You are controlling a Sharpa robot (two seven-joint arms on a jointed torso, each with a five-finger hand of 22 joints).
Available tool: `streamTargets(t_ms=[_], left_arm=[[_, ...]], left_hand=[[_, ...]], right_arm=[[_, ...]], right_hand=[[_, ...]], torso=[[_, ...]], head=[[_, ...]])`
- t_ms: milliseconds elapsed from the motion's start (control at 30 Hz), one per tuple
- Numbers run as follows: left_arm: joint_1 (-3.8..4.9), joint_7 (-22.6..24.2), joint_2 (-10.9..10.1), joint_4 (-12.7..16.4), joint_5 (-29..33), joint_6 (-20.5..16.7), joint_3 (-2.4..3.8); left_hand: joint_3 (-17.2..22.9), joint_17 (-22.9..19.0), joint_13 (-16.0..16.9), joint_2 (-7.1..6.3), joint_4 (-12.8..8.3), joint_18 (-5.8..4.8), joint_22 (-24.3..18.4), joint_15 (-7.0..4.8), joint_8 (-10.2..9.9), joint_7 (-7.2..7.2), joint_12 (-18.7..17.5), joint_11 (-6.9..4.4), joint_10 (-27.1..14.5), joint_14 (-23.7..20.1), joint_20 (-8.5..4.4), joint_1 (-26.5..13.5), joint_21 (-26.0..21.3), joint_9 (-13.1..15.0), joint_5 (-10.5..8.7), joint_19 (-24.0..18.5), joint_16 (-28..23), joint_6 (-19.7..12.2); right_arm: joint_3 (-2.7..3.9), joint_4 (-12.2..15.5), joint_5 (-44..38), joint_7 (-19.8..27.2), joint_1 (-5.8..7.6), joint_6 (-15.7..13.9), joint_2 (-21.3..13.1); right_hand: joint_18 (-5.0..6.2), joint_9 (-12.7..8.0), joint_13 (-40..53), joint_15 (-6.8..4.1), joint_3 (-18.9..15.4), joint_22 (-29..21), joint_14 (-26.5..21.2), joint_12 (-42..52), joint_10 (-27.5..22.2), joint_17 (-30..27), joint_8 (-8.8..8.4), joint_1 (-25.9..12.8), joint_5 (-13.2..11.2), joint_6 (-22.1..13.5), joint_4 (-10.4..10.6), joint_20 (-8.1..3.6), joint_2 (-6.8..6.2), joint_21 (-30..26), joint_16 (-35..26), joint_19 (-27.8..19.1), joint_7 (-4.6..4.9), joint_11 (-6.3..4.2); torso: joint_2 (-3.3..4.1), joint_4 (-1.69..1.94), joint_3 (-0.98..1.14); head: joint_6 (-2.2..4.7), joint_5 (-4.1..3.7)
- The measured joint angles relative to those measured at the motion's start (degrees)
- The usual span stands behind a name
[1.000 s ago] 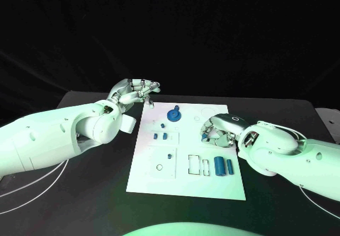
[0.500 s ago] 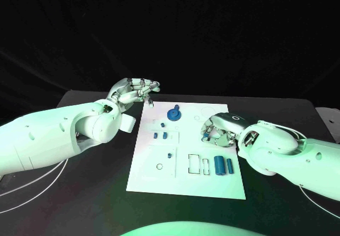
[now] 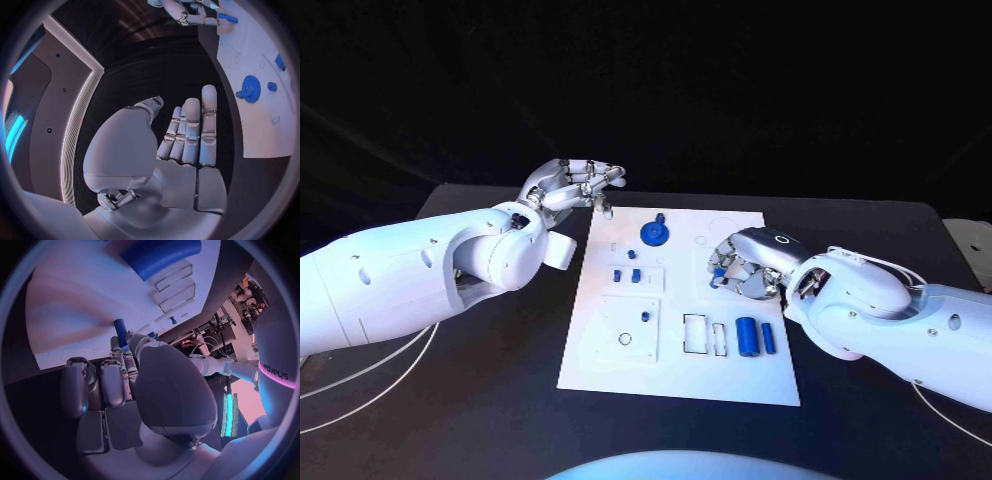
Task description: Assemble the parts on the task board
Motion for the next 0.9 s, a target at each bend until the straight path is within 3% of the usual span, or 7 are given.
streamTargets(t_ms=[267, 433, 600, 767, 900], left_arm=[[-0.02, 0.0, 0.1, -0.1, 0.0, 0.0, 0.00], [-0.01, 0.0, 0.3, -0.2, 0.0, 0.0, -0.01], [-0.01, 0.0, 0.5, -0.3, 0.0, 0.0, -0.01], [-0.01, 0.0, 0.7, -0.5, 0.0, 0.0, -0.01], [-0.02, 0.1, 1.0, -0.7, 0.0, 0.0, -0.01]], left_hand=[[0.0, 0.0, 0.0, 0.00, 0.0, 0.00, 0.0, 0.00, 0.1, 0.00, 0.0, 0.00, 0.0, 0.0, 0.00, 0.0, 0.0, 0.0, 0.00, 0.0, 0.0, 0.0], [0.0, 0.0, 0.0, 0.00, 0.0, 0.00, 0.0, 0.00, 0.1, 0.00, 0.0, 0.00, 0.0, 0.0, 0.00, 0.0, 0.0, 0.0, 0.00, 0.0, 0.0, 0.0], [0.0, 0.0, 0.0, 0.00, 0.0, 0.00, 0.0, 0.00, 0.1, 0.00, 0.0, 0.00, 0.0, 0.0, 0.00, 0.0, 0.0, 0.0, 0.00, 0.0, 0.0, 0.0], [0.0, -0.1, 0.0, 0.24, 0.0, 0.00, 0.0, 0.00, 0.1, 0.00, 0.0, 0.00, 0.0, 0.0, 0.00, 0.2, 0.0, 0.0, 0.00, 0.0, 0.0, 0.0], [0.0, -0.1, 0.0, 0.25, 0.0, 0.00, -0.1, 0.00, 0.1, 0.00, 0.0, 0.00, 0.0, 0.0, 0.00, 0.2, 0.0, 0.0, 0.00, 0.0, 0.0, 0.0]], right_arm=[[0.30, 3.6, -0.1, 0.1, 1.07, -0.8, -2.0], [0.65, 7.0, 0.0, 0.1, 2.44, -1.2, -3.8], [0.90, 10.7, 0.1, 0.0, 2.95, -1.5, -4.3], [0.98, 12.7, 0.1, 0.0, 2.90, -1.8, -1.9], [0.97, 12.9, -0.1, 0.2, 2.03, -2.1, 1.8]], right_hand=[[0.00, 0.1, 0.0, 0.00, 0.6, 0.0, 0.0, -0.1, 0.0, 0.2, 0.00, -0.4, 0.0, 0.0, -0.2, 0.00, -0.38, 0.3, 0.3, 0.0, -0.01, 0.00], [0.00, 0.2, 0.0, 0.00, 0.6, 0.0, 0.0, -0.1, 0.0, 0.2, 0.00, -0.5, 0.0, 0.0, -0.2, 0.00, -0.46, 0.6, 0.3, 0.0, -0.01, 0.00], [0.00, 0.3, -0.1, 0.00, 0.9, 0.0, 0.0, -0.2, 0.0, 0.2, 0.24, -0.5, -0.1, 0.0, -0.6, 0.01, -0.54, 0.6, 0.2, 0.0, -0.01, 0.00], [0.00, 0.4, -0.2, 0.00, 1.2, 0.0, 0.0, -0.3, 0.0, 0.0, 0.24, -0.7, 0.4, 0.0, -0.9, 0.01, -0.69, 0.6, 0.2, 0.0, -0.01, 0.00], [0.00, 0.5, -0.2, 0.00, 1.5, 0.0, 0.0, -0.4, 0.0, -0.1, 0.24, -0.8, 0.5, 0.0, -1.2, 0.01, -0.84, 0.6, 0.2, 0.0, -0.01, 0.00]], torso=[[-0.06, -0.01, -0.03], [-0.07, -0.03, -0.03], [-0.08, -0.05, -0.03], [-0.08, -0.05, 0.00], [-0.10, -0.03, 0.00]], head=[[0.15, -0.03], [0.23, -0.02], [0.20, 0.36], [0.12, 1.07], [0.03, 1.75]])
